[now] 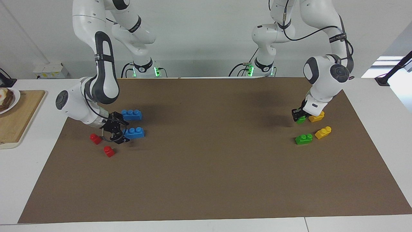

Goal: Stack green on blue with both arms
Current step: 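Grasp the green brick with the left gripper while the right gripper grasps the blue brick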

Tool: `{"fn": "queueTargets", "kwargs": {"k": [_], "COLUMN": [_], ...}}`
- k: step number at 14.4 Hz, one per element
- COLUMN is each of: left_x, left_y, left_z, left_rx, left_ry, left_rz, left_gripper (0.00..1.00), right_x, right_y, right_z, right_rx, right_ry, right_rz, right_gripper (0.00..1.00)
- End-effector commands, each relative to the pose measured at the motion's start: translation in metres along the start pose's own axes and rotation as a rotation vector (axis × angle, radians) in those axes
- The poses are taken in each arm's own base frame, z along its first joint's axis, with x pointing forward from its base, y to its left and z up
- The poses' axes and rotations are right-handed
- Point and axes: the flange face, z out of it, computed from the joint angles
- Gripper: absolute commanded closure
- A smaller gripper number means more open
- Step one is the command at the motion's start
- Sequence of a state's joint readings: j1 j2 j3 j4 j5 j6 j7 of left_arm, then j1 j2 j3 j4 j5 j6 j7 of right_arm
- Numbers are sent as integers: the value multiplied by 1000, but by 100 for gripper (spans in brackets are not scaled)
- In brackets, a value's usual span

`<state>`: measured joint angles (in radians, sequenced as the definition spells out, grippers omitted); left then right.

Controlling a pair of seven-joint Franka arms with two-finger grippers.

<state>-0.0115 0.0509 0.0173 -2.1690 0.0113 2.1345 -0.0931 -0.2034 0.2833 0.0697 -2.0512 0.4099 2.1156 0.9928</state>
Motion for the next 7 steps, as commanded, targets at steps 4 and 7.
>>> {"fn": "queueTargets", "kwargs": {"k": [4,7], "left_x": [2,-1], "left_y": [11,18], "left_z": [-11,-15], "left_rx": [0,3], "left_ry": [0,-9], "left_rz": [-62,-73], "left_gripper": [100,100], "right_x": [14,15], "right_y": [5,5], "right_z": [7,8], "right_rx": [40,43], "right_ry": [-24,-33], "right_rz": [4,5], "right_gripper": [0,0]}}
